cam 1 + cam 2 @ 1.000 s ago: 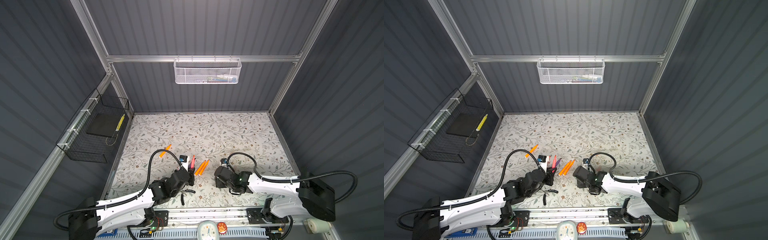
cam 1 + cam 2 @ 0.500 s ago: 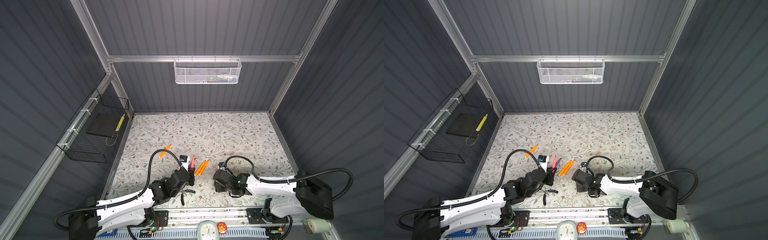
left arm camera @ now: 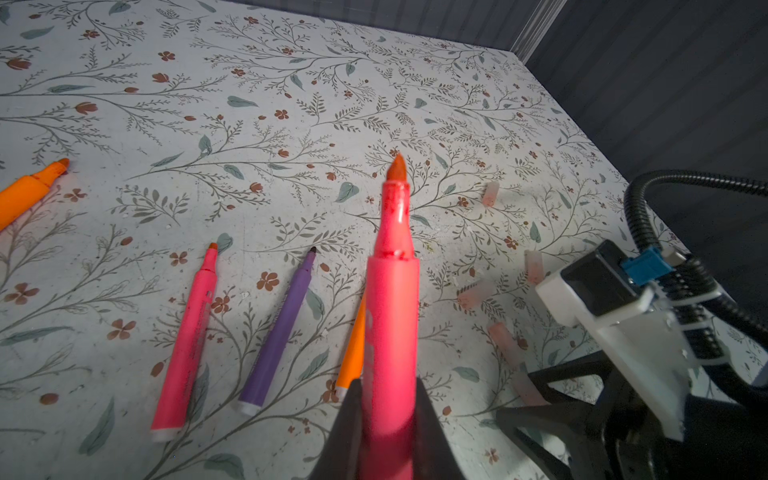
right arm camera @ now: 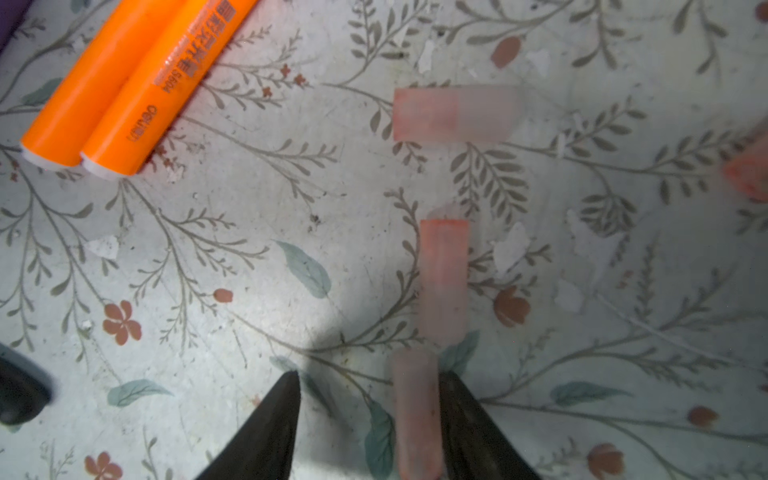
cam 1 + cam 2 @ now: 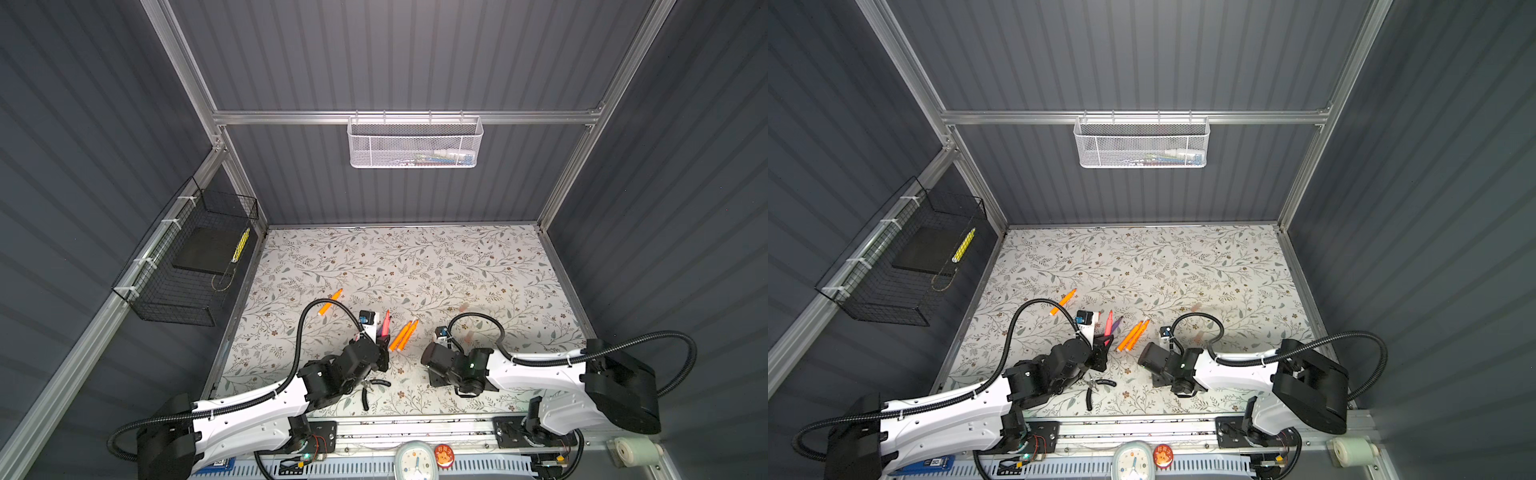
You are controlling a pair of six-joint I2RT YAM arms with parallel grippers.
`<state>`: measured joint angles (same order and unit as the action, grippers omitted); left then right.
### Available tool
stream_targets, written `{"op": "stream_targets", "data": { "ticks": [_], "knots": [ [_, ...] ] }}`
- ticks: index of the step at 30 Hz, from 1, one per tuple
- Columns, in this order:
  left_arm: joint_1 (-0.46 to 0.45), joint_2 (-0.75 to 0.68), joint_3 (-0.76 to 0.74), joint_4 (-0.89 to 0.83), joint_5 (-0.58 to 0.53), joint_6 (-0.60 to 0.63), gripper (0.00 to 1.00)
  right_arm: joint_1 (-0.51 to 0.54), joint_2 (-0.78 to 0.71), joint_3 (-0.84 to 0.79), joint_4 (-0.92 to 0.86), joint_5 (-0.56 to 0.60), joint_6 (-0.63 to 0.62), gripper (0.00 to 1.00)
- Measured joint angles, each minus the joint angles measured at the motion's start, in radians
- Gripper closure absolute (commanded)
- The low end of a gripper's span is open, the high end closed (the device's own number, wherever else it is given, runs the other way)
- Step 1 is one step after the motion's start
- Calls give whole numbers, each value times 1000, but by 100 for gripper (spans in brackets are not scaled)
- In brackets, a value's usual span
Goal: Insert the pens into the pen caps
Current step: 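Lower the right gripper and close on a translucent pink cap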
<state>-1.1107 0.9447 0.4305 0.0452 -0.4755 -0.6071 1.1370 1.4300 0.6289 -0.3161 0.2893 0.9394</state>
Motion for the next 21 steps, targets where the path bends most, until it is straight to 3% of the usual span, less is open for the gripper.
{"op": "stream_targets", "data": {
  "ticks": [10, 18, 21],
  "knots": [
    [0, 0, 0, 4, 0, 0, 100, 1, 57, 50, -74, 55, 34, 66],
    [0, 0, 0, 3, 0, 0, 100, 5, 61, 50, -79, 64, 46, 67],
    [0, 0, 0, 4, 0, 0, 100, 10, 69, 55, -79, 74, 49, 74]
  ]
}}
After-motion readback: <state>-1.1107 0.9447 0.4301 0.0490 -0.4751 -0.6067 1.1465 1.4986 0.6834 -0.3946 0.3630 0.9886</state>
